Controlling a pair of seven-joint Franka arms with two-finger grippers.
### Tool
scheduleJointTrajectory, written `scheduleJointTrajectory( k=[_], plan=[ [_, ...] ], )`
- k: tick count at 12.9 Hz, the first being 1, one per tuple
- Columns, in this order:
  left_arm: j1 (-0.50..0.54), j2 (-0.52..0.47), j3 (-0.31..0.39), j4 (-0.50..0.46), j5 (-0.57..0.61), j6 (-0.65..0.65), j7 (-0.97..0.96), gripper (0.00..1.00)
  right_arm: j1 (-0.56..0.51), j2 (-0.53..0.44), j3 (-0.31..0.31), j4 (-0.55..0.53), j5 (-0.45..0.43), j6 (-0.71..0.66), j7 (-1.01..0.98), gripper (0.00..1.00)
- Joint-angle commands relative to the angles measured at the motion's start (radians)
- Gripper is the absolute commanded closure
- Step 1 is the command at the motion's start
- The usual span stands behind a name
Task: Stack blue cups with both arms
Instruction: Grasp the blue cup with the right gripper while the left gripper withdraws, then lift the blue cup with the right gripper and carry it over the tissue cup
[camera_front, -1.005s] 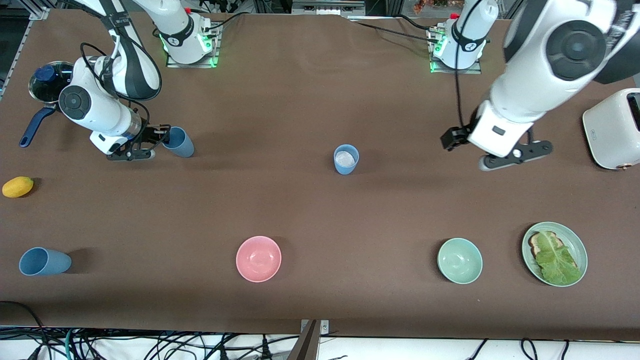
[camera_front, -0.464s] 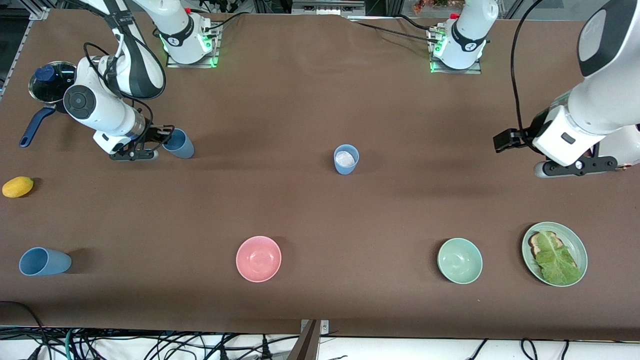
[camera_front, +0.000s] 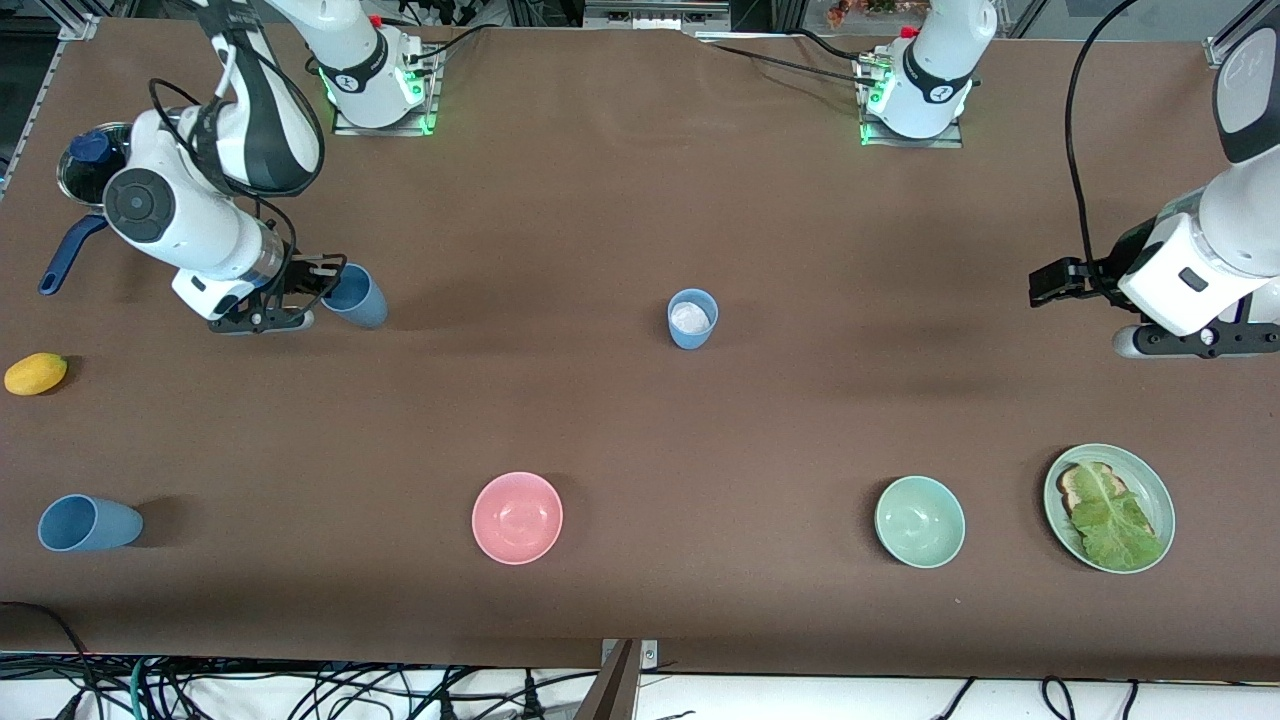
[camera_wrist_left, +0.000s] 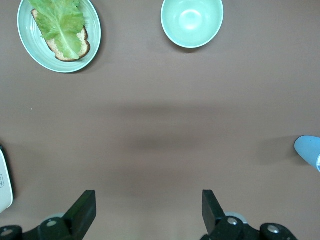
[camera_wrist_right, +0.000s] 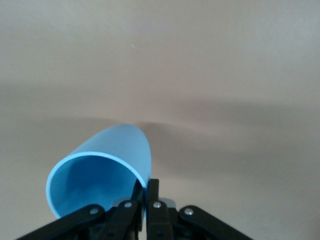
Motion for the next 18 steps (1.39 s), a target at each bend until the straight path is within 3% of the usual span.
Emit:
scheduleJointTrajectory(
  k=[1,7,9,12,14,16,18],
  plan=[
    [0.011,-0.002,-0.006,0.019,-0.013,-0.028,0.039,0.06,0.019,0.005,0.059,0.140,0.054,-0.088,0.061,1.00],
    [0.012,-0.060,-0.005,0.039,-0.014,-0.074,0.040,0.06,0.212,0.106,0.076,0.384,0.175,-0.150,0.303,1.00],
    [0.012,-0.064,-0.005,0.030,-0.016,-0.072,0.044,0.06,0.251,0.160,0.078,0.463,0.180,-0.150,0.408,1.00],
    [0.025,-0.080,-0.005,-0.018,-0.026,-0.051,0.045,0.06,0.330,0.223,0.080,0.565,0.259,-0.151,0.543,1.00],
    [0.025,-0.098,-0.003,-0.067,-0.026,-0.009,0.045,0.06,0.442,0.254,0.064,0.616,0.237,-0.151,0.555,1.00],
    [0.025,-0.117,-0.003,-0.104,-0.028,0.015,0.045,0.06,0.530,0.254,0.061,0.633,0.131,-0.151,0.569,1.00],
    [0.026,-0.123,-0.003,-0.113,-0.028,0.015,0.045,0.06,0.576,0.254,0.053,0.668,0.109,-0.154,0.629,1.00]
  ],
)
